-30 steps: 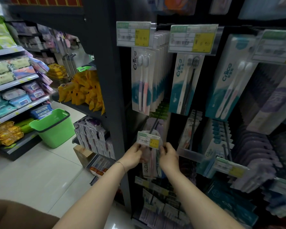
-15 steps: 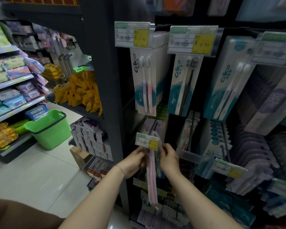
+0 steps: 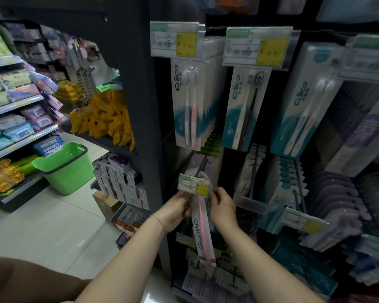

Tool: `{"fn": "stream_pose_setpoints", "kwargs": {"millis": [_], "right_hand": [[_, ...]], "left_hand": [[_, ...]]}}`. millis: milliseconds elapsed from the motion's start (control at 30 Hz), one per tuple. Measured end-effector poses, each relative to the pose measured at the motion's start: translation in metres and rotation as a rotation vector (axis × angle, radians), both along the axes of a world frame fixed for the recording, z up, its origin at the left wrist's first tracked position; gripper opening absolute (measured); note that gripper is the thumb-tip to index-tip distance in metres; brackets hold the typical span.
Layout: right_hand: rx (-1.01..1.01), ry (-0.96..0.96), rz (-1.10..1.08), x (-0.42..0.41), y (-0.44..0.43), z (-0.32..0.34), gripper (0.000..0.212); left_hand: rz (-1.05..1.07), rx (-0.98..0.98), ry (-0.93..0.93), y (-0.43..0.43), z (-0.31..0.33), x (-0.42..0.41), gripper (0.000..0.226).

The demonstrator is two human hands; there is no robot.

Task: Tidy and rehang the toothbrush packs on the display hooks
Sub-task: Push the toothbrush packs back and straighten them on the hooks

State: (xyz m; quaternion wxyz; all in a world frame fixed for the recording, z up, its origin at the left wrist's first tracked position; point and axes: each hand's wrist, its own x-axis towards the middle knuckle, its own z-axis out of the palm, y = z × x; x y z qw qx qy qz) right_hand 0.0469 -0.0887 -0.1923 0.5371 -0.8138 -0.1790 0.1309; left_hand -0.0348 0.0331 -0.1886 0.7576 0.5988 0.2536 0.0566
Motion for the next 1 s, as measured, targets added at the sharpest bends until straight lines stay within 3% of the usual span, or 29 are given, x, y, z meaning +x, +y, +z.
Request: {"fn": "stream_pose_setpoints", "kwargs": {"millis": [333,567,800,1000], "right_hand": [[-0.003,0.011,-0.016,0.006,0.000,-0.002,0.015],[-0.012,0.008,-0.004,0.003,-0.001,0.004,0.017],[-0.008,0.021,-0.009,0.003,-0.002,0.006,0.016],[-0.039,-0.028,-0.012,0.004,-0.001,0.006,0.017]], "left_hand": [[-0.048,-0.384,-0.033,-0.011,0.011,-0.010,0.027],[0.016,-0.461,-0.016,-0.011,0.008,-0.005,0.026],[0.072,-0.406,0.029,-0.010,0.008,-0.001,0.026],[0.092,-0.544,0.124,0.000,0.011,-0.001,0.032]]}}
